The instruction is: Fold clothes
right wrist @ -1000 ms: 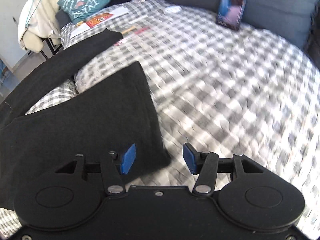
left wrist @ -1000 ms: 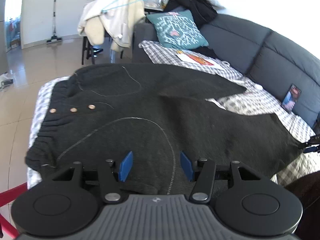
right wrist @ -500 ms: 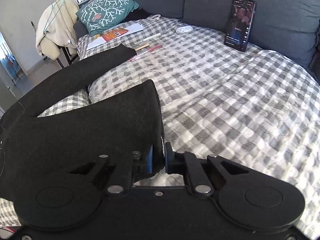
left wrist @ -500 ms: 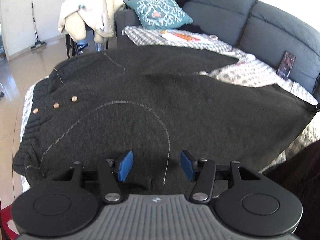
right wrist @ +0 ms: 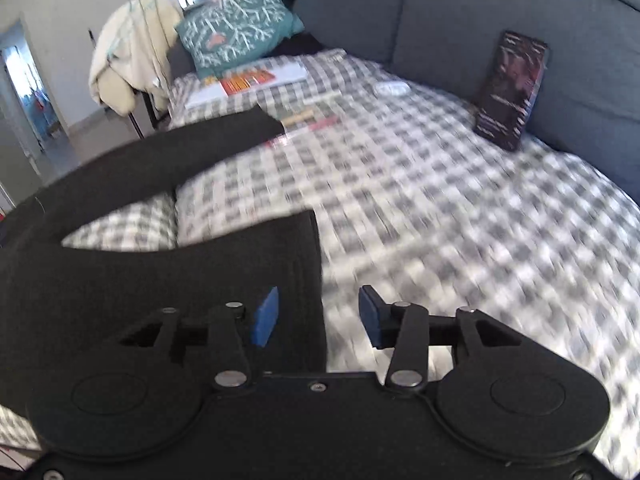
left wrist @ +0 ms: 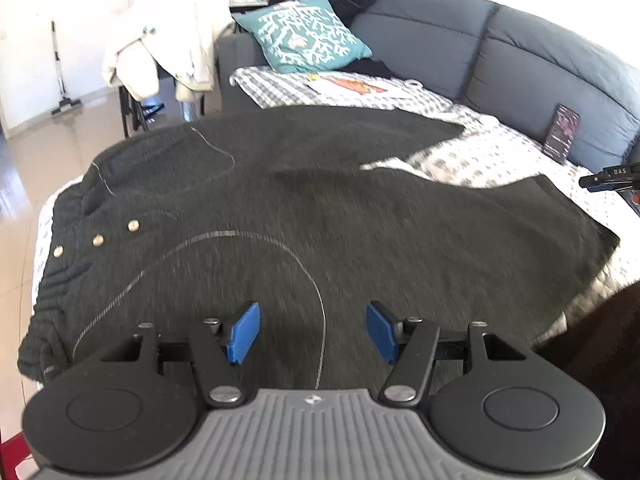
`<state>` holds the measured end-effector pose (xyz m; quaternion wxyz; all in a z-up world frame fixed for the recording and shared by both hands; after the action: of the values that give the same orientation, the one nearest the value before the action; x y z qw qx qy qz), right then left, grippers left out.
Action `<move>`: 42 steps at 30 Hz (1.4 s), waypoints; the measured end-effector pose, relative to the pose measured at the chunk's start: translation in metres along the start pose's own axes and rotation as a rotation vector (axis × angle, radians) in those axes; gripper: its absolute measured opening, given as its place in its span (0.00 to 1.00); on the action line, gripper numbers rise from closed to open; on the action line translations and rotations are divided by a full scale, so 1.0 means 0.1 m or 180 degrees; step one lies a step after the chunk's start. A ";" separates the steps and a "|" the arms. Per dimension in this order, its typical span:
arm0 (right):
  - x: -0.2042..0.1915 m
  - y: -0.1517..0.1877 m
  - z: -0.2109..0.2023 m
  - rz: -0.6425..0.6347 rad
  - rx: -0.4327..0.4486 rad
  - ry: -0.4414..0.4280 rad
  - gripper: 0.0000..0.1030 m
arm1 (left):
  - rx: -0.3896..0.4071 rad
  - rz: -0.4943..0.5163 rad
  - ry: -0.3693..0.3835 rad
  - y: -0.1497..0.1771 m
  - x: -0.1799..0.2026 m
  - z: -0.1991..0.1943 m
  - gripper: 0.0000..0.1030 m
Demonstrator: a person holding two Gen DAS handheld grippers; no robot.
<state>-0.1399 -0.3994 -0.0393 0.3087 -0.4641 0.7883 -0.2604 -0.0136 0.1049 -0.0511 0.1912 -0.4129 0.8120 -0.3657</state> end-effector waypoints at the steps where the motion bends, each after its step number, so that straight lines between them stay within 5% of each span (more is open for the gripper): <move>1: -0.01 -0.07 0.09 -0.0002 0.0031 -0.0041 0.48 | 0.0016 -0.0015 -0.0025 -0.03 0.00 0.05 0.58; 8: -0.05 -0.38 0.66 -0.0094 0.0035 -0.0056 0.51 | 0.0075 -0.0064 -0.0093 -0.16 0.01 0.21 0.58; 16: -0.10 -0.22 1.05 -0.0230 0.0019 -0.0170 0.51 | 0.0109 -0.0207 -0.0052 -0.27 -0.05 0.36 0.58; 18: -0.16 -0.16 1.09 -0.0405 0.0089 -0.0059 0.39 | 0.0060 -0.0208 -0.0076 -0.27 -0.06 0.42 0.58; 19: -0.18 -0.14 1.08 -0.0456 0.0153 -0.0023 0.25 | 0.0039 -0.0196 -0.0085 -0.27 -0.06 0.44 0.58; 22: -0.16 -0.17 0.90 -0.0370 0.0457 0.0033 0.12 | -0.0012 -0.0151 -0.0109 -0.26 -0.04 0.47 0.58; 25: -0.09 -0.19 0.71 -0.0252 0.0678 0.0133 0.12 | -0.0059 -0.0078 -0.0124 -0.22 -0.01 0.51 0.58; 28: -0.07 -0.12 0.93 -0.0324 0.0402 0.0311 0.12 | -0.0063 -0.0050 -0.0132 -0.22 -0.01 0.50 0.59; 32: -0.18 -0.14 1.05 -0.0444 0.0279 0.0505 0.21 | -0.0053 -0.0039 -0.0138 -0.24 -0.02 0.47 0.59; 35: -0.27 -0.22 0.95 -0.0428 0.0351 0.0625 0.45 | 0.0016 -0.0147 -0.0158 -0.26 -0.11 0.39 0.61; 42: -0.70 -0.51 0.70 -0.0333 0.0342 0.0453 0.55 | 0.0186 -0.0513 -0.0377 -0.47 -0.49 0.21 0.63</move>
<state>-0.0337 -0.3679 -0.0343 0.2624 -0.4677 0.7679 -0.3505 0.0527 0.1168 -0.0294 0.2208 -0.4920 0.7524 -0.3783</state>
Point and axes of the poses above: each gripper's, at about its wrist camera, not at the fingertips, and z roughly the way its jaws point, x to its right, y to its underside, the point moved 4 cm from there along z, roughly the way its jaws point, and after that the axes turned 3 degrees about -y, right-handed, at the moved point
